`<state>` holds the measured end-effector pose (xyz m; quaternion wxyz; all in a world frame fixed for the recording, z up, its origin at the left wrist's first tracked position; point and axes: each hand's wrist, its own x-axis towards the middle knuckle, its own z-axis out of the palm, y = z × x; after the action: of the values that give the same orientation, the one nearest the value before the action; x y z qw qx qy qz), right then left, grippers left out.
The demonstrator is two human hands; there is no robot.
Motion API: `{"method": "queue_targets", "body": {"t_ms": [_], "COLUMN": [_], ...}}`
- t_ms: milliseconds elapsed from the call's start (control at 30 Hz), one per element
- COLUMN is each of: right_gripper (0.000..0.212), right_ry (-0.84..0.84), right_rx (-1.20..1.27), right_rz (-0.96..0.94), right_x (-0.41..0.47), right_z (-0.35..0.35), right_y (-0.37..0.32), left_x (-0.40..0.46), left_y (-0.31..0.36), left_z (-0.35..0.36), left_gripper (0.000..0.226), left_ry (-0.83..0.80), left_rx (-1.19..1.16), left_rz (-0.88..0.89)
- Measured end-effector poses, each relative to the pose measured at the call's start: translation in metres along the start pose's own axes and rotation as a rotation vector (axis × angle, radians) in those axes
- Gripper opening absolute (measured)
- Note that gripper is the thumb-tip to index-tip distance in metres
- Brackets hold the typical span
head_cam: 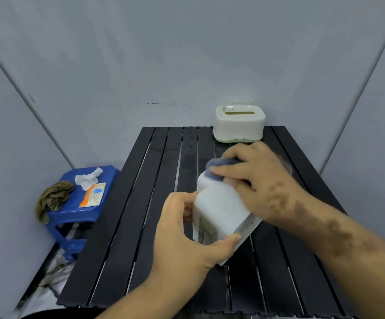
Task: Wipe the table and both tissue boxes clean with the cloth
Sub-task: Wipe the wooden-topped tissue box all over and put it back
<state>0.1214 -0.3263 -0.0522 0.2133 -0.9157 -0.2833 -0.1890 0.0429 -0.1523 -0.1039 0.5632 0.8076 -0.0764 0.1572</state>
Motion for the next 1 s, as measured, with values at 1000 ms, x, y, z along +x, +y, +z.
{"method": "queue_targets", "body": {"t_ms": [1000], "right_gripper": [0.03], "right_ry": [0.015], "right_rx": [0.131], "right_rz": [0.24], "right_x": [0.002], "right_z": [-0.015], "right_y": [0.03], "left_x": [0.001], "left_y": [0.001], "left_z": [-0.01], "left_gripper": [0.065], "left_ry": [-0.074], "left_rx": [0.022], "left_rz": [-0.03]}}
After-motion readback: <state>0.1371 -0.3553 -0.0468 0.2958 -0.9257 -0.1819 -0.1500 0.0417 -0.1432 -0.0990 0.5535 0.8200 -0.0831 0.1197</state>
